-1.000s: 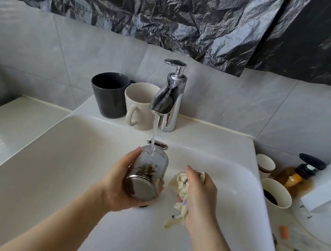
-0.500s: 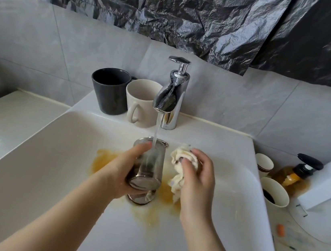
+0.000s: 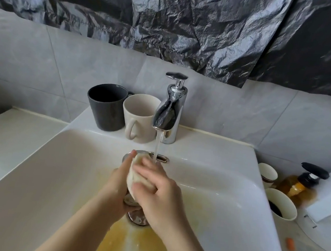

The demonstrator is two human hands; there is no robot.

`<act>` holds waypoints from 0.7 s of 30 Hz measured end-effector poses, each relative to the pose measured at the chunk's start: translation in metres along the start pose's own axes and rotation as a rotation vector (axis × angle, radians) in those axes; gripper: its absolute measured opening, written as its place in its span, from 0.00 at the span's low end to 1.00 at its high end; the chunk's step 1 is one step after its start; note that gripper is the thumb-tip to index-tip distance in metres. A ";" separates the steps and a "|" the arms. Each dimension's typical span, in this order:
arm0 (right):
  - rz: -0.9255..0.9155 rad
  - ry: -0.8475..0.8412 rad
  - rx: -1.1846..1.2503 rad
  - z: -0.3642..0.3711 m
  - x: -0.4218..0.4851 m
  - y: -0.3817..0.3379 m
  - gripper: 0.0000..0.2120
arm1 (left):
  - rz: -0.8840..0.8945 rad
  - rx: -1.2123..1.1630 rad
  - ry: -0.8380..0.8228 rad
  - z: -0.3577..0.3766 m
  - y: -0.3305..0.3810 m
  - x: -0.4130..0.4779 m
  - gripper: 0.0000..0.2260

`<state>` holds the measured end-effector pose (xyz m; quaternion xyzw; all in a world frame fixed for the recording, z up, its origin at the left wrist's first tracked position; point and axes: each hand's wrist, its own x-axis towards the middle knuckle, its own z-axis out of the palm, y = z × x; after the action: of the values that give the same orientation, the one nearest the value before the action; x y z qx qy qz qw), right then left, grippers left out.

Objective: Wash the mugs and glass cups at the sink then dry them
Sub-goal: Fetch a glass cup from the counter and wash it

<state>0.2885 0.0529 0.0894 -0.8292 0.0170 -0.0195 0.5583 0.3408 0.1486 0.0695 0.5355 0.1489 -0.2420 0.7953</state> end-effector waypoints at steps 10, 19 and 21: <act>-0.089 0.133 0.002 -0.012 -0.006 -0.007 0.13 | 0.058 0.087 -0.017 0.002 0.004 -0.009 0.25; -0.138 0.199 -0.103 0.001 -0.006 -0.002 0.17 | 0.048 0.081 0.074 -0.002 -0.001 -0.004 0.33; -0.089 0.275 -0.177 -0.011 0.001 -0.006 0.16 | 0.046 0.072 0.008 0.001 -0.004 -0.007 0.29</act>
<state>0.2892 0.0445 0.0992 -0.8645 0.0582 -0.1558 0.4743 0.3331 0.1482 0.0706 0.5681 0.1307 -0.2269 0.7801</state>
